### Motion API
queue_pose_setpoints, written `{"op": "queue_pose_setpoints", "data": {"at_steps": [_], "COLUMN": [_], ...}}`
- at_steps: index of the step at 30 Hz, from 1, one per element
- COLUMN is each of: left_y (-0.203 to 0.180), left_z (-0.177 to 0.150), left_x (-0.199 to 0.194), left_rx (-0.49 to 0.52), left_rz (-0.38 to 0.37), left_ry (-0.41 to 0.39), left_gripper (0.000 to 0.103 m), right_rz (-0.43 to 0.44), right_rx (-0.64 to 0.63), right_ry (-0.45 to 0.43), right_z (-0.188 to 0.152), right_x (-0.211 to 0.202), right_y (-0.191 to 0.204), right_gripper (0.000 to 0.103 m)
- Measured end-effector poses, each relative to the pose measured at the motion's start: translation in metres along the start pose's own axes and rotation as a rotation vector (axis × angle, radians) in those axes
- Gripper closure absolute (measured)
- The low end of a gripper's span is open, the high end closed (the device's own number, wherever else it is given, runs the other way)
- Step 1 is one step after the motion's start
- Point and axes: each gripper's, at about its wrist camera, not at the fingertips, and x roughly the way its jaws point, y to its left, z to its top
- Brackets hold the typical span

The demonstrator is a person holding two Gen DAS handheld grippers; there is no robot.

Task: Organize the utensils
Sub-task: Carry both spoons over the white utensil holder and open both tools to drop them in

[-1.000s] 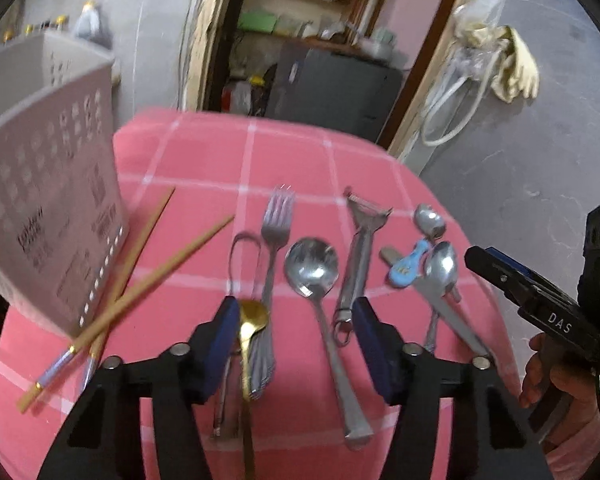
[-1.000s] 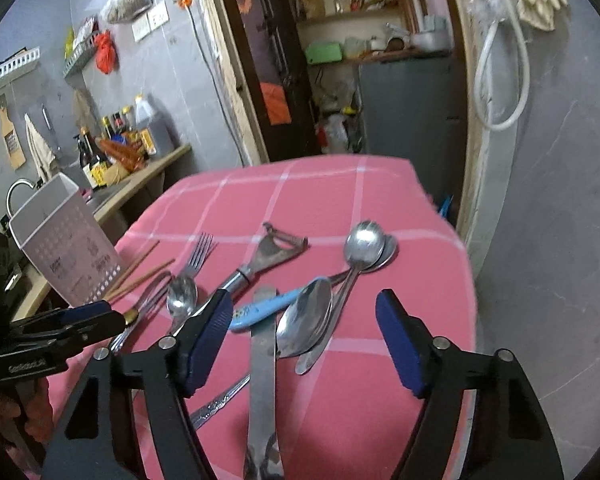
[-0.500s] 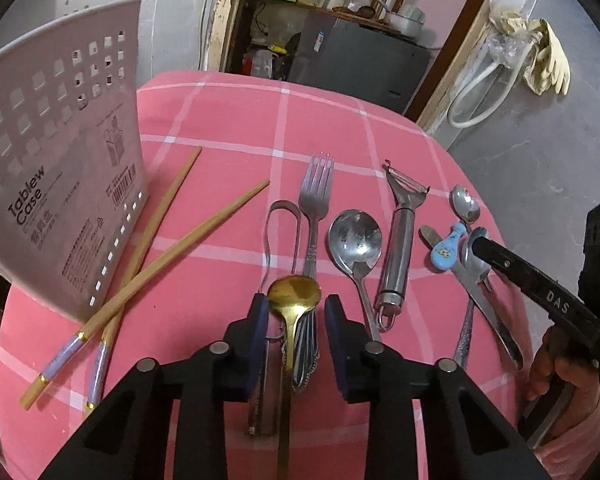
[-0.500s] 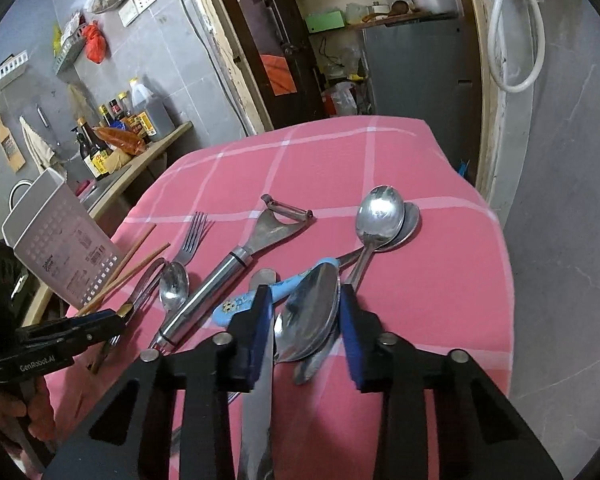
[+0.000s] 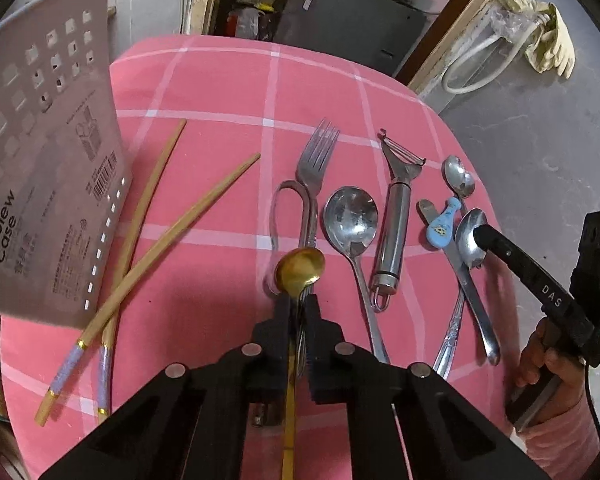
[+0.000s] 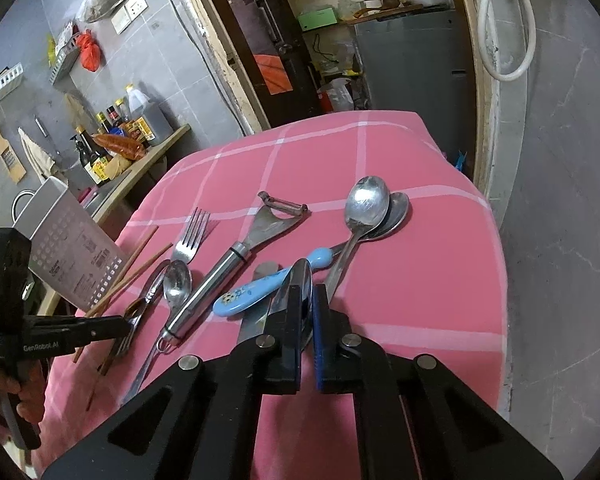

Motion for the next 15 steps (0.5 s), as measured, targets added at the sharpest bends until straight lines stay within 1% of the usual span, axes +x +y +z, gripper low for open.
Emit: {"op": "queue_pose_setpoints", "data": {"at_steps": [4, 7, 9, 13, 15], "left_y": [0.001, 0.002, -0.004, -0.014, -0.017], "left_z": [-0.001, -0.007, -0.013, -0.021, -0.023], "left_x": [-0.001, -0.009, -0.016, -0.029, -0.037], "left_rx": [-0.017, -0.025, -0.021, 0.013, 0.007], "left_rz": [-0.016, -0.061, -0.098, -0.138, -0.181], "left_ry": [0.006, 0.000, -0.022, -0.057, -0.086], "left_gripper": [0.098, 0.098, 0.098, 0.099, 0.099], "right_rz": [0.020, 0.017, 0.009, -0.023, -0.035], "right_rx": [0.017, 0.018, 0.016, -0.013, -0.015], "right_ry": [-0.008, -0.027, -0.062, -0.128, -0.155], "right_z": [-0.005, -0.010, -0.011, -0.009, -0.007], "right_x": [-0.010, -0.019, -0.032, -0.054, -0.065], "right_y": [0.000, 0.003, 0.007, 0.018, 0.020], "right_gripper": [0.099, 0.100, 0.101, 0.101, 0.101]}}
